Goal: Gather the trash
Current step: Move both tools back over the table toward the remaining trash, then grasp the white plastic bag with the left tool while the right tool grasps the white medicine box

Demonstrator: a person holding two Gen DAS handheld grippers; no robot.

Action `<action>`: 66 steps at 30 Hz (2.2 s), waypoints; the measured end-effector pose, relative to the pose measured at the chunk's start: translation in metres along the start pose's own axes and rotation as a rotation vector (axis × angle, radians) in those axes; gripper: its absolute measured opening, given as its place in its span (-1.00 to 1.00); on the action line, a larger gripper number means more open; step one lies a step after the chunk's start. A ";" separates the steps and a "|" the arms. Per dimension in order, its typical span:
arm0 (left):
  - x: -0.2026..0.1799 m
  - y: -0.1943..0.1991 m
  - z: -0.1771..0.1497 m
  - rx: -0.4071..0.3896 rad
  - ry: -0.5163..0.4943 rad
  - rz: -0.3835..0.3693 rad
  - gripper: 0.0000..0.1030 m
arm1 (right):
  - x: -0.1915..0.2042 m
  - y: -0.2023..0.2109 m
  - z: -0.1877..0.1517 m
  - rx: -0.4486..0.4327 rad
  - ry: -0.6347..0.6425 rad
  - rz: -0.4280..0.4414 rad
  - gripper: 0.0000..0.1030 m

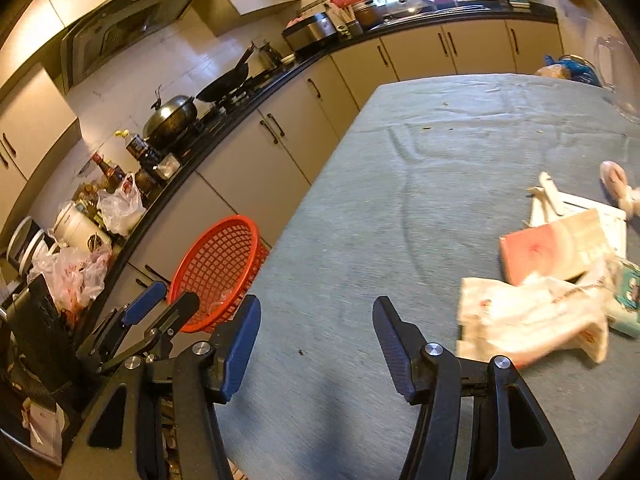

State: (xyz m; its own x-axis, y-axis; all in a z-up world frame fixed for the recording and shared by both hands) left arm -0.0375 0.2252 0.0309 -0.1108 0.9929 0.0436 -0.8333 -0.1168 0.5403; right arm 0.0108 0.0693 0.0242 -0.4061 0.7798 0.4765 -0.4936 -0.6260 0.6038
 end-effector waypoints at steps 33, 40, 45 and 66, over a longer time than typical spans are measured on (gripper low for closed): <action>-0.257 -0.022 -0.009 0.113 -0.439 -0.487 0.54 | -0.221 0.186 -0.019 -0.303 -0.377 -0.201 0.22; -0.285 -0.059 -0.015 0.130 -0.578 -0.440 0.55 | -0.242 0.190 -0.018 -0.308 -0.433 -0.228 0.25; -0.289 -0.073 -0.025 0.154 -0.568 -0.421 0.20 | -0.257 0.187 -0.015 -0.292 -0.455 -0.265 0.35; -0.221 -0.048 -0.025 0.152 -0.278 -0.475 -0.20 | -0.301 0.129 0.001 -0.121 -0.463 -0.588 0.36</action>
State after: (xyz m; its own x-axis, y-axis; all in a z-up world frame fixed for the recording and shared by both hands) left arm 0.0129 0.0112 -0.0259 0.4210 0.9067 -0.0254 -0.6670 0.3284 0.6688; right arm 0.0704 -0.2465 -0.0408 0.3019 0.8931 0.3334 -0.6210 -0.0811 0.7796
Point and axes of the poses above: each gripper's, at about its wrist camera, not at the fingertips, and y roughly against the way its jaws point, x to its left, z to its top, the point moved 9 cm from there along -y, roughly the way its jaws point, and after that the axes turned 3 degrees about -x, right-handed, at the moved point
